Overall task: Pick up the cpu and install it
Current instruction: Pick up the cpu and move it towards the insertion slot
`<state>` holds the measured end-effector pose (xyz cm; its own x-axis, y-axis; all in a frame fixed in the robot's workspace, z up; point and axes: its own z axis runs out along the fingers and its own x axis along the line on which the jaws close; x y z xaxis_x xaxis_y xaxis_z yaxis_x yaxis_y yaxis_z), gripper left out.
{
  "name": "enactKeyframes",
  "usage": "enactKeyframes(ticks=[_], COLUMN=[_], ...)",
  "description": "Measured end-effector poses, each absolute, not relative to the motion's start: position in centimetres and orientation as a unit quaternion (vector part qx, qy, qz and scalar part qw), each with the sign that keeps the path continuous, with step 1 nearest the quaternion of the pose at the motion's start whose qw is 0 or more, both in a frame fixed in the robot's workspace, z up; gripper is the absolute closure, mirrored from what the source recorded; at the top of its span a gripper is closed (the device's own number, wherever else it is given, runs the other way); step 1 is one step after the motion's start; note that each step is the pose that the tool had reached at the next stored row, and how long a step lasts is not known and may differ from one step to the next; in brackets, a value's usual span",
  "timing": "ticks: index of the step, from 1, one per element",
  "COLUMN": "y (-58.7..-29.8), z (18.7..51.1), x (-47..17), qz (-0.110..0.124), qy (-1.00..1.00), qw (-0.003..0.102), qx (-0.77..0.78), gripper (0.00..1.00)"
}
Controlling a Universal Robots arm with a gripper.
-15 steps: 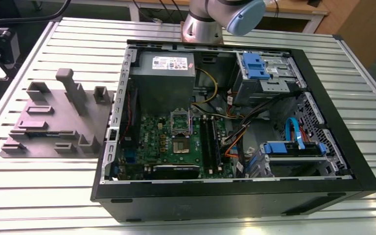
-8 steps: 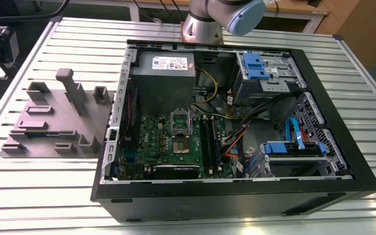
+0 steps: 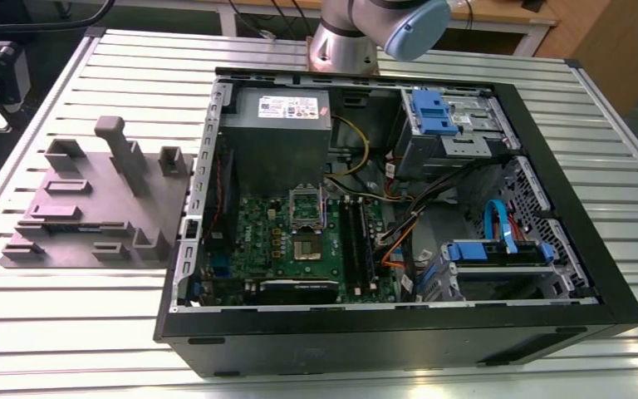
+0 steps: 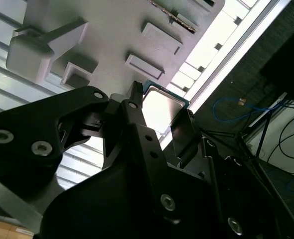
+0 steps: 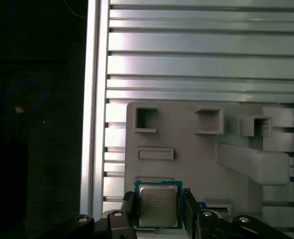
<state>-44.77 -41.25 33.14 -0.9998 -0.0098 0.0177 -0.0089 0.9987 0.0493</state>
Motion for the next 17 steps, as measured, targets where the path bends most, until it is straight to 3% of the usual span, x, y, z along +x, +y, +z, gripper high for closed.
enactKeyframes(ticks=[17], y=[-41.2], z=[34.6], x=[-44.8], qz=[-0.025], qy=[-1.000], qw=[0.009], qx=[0.005], gripper=[0.53])
